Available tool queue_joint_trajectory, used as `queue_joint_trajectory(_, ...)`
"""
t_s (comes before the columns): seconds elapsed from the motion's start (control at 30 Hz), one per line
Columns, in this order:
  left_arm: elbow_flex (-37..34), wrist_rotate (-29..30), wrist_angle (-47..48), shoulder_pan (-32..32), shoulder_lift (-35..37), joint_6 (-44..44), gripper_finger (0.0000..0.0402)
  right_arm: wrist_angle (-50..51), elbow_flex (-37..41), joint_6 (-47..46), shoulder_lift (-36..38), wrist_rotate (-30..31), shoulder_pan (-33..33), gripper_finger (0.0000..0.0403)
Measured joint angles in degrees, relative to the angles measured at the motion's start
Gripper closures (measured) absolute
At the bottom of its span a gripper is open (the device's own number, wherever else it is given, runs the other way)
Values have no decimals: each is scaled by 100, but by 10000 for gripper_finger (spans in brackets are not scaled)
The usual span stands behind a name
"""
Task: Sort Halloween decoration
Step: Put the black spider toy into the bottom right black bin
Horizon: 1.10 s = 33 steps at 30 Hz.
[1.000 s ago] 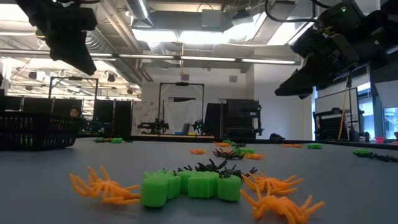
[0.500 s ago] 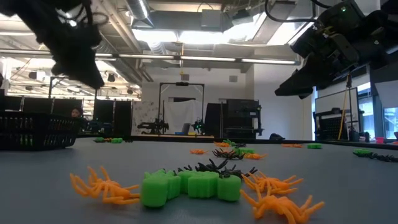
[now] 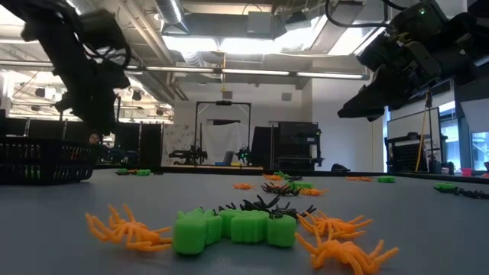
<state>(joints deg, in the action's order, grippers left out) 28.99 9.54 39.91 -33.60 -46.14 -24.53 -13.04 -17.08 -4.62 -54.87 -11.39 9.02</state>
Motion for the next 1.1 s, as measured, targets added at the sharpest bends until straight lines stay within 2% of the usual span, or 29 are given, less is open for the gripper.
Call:
queue_joint_trajectory(0.17, 5, -544, -407, -799, -810, 715, 284, -2, 0, -1, 0, -1, -1, 262)
queue_joint_trajectory(0.33, 27, -838, -913, -1150, -1532, 1105, 284, -2, 0, -1, 0, -1, -1, 262)
queue_joint_trajectory(0.57, 420, -818, -969, -1181, -2250, 1272, 284, -2, 0, -2, 0, -1, -1, 262)
queue_joint_trajectory(0.77, 464, -731, -961, -1181, -2780, 1268, 284, -4, 0, 0, 0, -1, -1, 262)
queue_joint_trajectory(1.1, 464, -563, -1265, -1181, -3109, 1177, 284, -4, 0, 0, 0, -1, -1, 262)
